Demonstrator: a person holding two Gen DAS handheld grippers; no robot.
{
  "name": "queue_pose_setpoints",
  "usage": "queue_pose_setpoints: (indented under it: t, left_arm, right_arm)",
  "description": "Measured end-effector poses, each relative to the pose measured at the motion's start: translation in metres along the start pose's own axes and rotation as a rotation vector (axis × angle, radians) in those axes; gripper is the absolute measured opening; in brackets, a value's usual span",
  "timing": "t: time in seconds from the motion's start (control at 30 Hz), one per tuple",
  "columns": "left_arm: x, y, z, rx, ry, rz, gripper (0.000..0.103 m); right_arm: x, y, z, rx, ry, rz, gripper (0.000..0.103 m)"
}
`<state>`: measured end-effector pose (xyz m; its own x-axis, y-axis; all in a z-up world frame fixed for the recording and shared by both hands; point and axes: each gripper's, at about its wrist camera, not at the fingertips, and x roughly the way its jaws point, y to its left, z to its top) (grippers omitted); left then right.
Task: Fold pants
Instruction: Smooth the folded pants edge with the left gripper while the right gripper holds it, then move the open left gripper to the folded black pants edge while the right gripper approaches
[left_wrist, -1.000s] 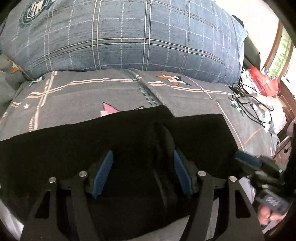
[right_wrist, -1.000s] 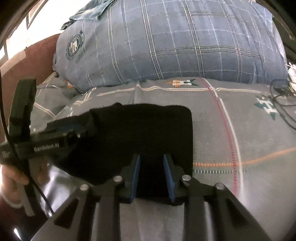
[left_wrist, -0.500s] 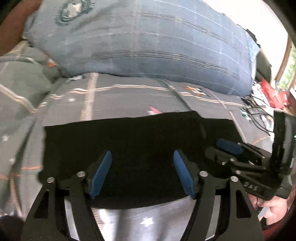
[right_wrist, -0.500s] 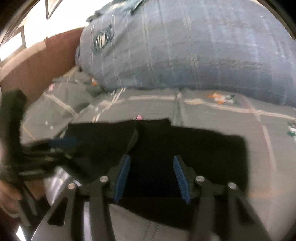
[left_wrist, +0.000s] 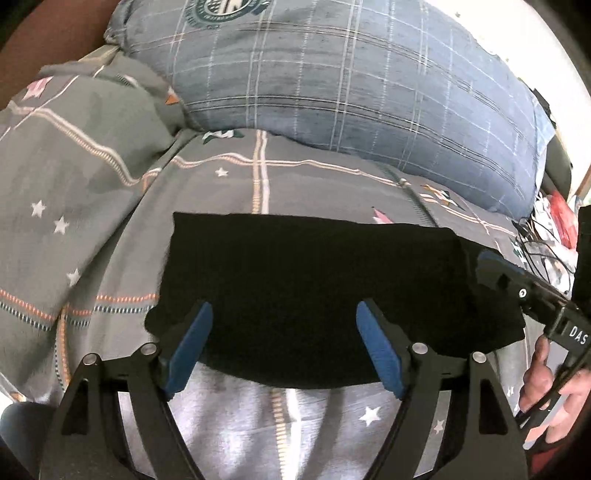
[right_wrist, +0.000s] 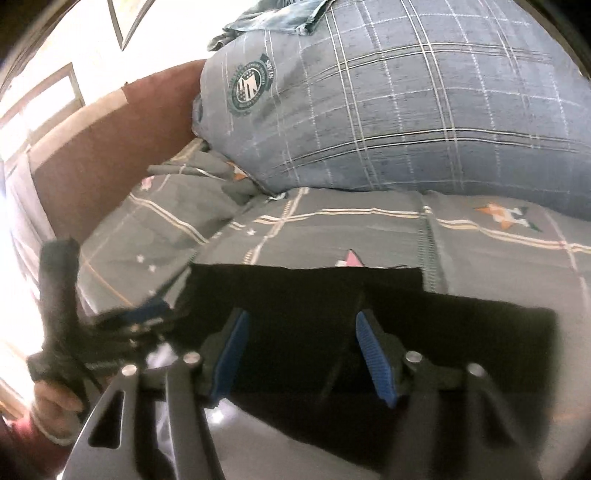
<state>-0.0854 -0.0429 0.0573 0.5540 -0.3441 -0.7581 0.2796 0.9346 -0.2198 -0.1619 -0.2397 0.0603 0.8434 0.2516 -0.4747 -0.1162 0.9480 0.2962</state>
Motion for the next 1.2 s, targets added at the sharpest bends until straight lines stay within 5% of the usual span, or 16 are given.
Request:
queue_pose_setpoints:
  t: [0.27, 0.77, 1.2]
  left_arm:
    - [-0.002, 0.03, -0.009, -0.146, 0.018, -0.035, 0.08]
    - [0.0, 0.053, -0.017, -0.227, 0.021, 0.039, 0.081]
    - [0.006, 0.066, -0.028, -0.299, 0.047, 0.059, 0.081]
  right_arm:
    - [0.015, 0.012, 0.008, -0.038, 0.016, 0.025, 0.063]
    - [0.046, 0.027, 0.011, -0.099, 0.062, 0.009, 0.064]
    - [0.122, 0.059, 0.02, -0.168, 0.161, 0.022, 0.069]
